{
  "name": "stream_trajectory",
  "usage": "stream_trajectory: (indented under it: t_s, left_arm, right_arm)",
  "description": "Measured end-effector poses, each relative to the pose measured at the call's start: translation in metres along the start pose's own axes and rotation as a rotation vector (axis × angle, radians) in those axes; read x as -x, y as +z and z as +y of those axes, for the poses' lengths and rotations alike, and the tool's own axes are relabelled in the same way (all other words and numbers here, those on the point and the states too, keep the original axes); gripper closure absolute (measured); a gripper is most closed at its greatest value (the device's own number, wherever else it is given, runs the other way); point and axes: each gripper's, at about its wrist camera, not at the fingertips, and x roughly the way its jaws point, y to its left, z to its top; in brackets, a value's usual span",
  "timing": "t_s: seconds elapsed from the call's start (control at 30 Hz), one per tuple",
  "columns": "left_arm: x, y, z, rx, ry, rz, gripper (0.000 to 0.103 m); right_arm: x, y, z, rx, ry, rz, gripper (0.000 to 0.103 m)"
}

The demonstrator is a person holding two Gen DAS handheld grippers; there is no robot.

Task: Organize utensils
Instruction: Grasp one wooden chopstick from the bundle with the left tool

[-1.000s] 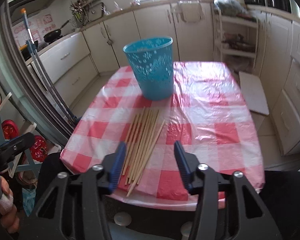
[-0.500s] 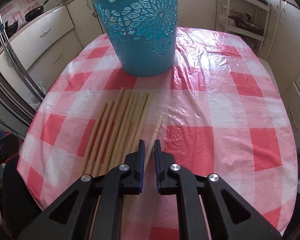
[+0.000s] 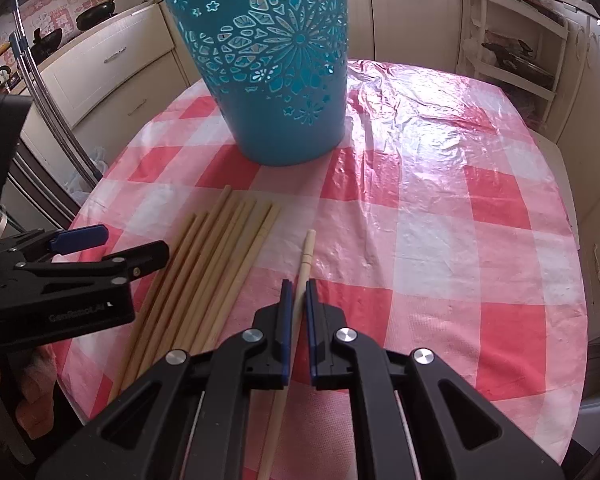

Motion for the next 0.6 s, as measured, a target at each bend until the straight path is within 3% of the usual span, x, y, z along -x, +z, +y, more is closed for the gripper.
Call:
stream_trajectory:
  t_s: [0.13, 0.2, 0.23, 0.27, 0.33, 0.5, 0.6]
  left_arm:
    - [-0.004, 0.003, -0.006, -0.021, 0.004, -0.008, 0.034]
    - [-0.002, 0.003, -0.012, -0.045, -0.019, -0.019, 0.047]
    - [-0.001, 0.003, -0.016, -0.062, -0.03, -0.023, 0.059]
    - [0.0, 0.003, -0.02, -0.087, -0.047, -0.024, 0.078]
    - [0.002, 0.004, -0.025, -0.121, -0.075, -0.01, 0.098]
    - [0.036, 0.012, -0.001, -0.073, -0.15, -0.017, 0.098]
    - [0.086, 0.032, 0.024, 0.0, -0.228, -0.102, 0.099]
  right_arm:
    - [-0.001, 0.002, -0.004, -0.01, 0.016, -0.001, 0.096]
    - [0.0, 0.001, -0.003, -0.006, 0.017, -0.004, 0.096]
    - [0.0, 0.0, -0.003, -0.002, 0.018, -0.006, 0.096]
    - [0.0, -0.001, -0.002, 0.0, 0.018, -0.007, 0.096]
    - [-0.001, -0.001, -0.002, -0.007, 0.025, -0.01, 0.096]
    - [-0.001, -0.001, -0.008, -0.045, 0.058, -0.01, 0.096]
    - [-0.002, 0.0, -0.012, -0.068, 0.073, -0.01, 0.096]
